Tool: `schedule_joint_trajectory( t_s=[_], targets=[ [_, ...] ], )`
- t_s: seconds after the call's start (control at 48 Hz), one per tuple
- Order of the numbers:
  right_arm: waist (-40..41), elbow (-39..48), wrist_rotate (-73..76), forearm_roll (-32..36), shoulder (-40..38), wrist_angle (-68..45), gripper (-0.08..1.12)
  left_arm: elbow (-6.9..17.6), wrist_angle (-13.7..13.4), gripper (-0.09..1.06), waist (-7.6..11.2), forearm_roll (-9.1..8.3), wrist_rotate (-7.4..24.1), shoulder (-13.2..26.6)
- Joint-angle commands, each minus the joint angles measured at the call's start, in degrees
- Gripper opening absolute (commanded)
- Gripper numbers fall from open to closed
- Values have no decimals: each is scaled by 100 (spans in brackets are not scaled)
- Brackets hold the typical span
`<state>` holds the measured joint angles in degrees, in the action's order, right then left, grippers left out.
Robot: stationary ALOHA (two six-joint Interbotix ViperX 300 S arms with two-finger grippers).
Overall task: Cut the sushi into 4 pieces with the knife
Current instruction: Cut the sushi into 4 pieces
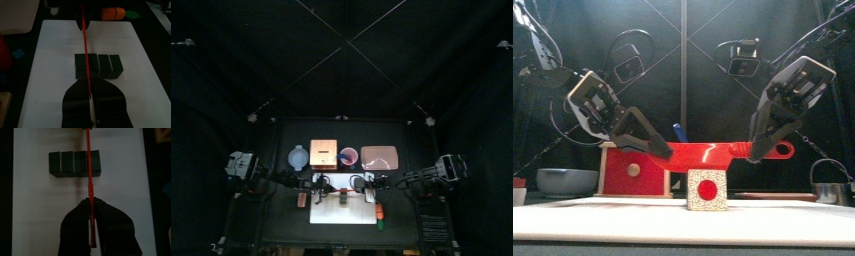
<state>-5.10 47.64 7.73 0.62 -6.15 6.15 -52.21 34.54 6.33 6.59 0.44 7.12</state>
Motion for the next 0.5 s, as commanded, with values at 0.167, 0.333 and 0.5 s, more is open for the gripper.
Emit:
schedule_joint_trajectory(
  t_s=[0.167,0.333,0.5],
  targets=[
    [88,-141,-18,26,-70,-26,8,123,18,10,-35,9,9,9],
    [105,-141,-18,26,-44,-26,8,114,18,10,-44,79,9,149],
    [105,-149,-18,18,53,-35,8,114,18,10,-53,123,9,255]
  ],
)
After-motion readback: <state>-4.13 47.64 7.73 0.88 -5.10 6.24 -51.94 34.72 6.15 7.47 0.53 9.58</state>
